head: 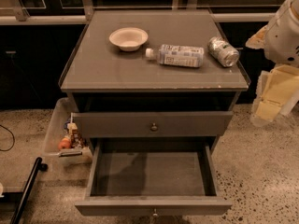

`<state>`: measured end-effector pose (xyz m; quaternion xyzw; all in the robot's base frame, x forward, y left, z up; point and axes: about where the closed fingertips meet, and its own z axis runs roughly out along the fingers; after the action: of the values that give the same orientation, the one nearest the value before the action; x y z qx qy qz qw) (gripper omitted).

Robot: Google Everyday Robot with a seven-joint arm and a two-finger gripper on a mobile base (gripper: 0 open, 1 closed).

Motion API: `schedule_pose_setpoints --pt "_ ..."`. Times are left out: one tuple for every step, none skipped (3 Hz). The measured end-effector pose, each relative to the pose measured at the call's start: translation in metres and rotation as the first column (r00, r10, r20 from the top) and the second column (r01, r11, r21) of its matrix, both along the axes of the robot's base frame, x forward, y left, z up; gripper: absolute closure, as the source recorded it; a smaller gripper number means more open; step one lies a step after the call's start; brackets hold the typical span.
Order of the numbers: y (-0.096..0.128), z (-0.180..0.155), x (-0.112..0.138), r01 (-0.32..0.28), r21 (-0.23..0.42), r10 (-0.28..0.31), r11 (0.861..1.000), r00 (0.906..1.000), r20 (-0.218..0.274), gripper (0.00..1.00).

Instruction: Close middle drawer

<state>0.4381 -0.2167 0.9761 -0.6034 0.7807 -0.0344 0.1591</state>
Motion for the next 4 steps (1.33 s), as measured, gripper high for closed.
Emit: schedule_pose_setpoints --pt "0.0 -0.002 0.0 -0.006 0.004 0.006 1.0 0.9999 0.01 0.0" --pt "-0.004 -0.032 -0.007 -0.012 0.054 0.013 0.998 0.9998 -0.016 0.0" --pt "-0.01 -0.073 -0.018 -0.026 0.107 0.029 0.994 0.9991 -0.031 0.0" --pt "-0.031 -0.152 -0.031 -0.041 0.129 0.05 0.991 0.9967 -0.064 0.0"
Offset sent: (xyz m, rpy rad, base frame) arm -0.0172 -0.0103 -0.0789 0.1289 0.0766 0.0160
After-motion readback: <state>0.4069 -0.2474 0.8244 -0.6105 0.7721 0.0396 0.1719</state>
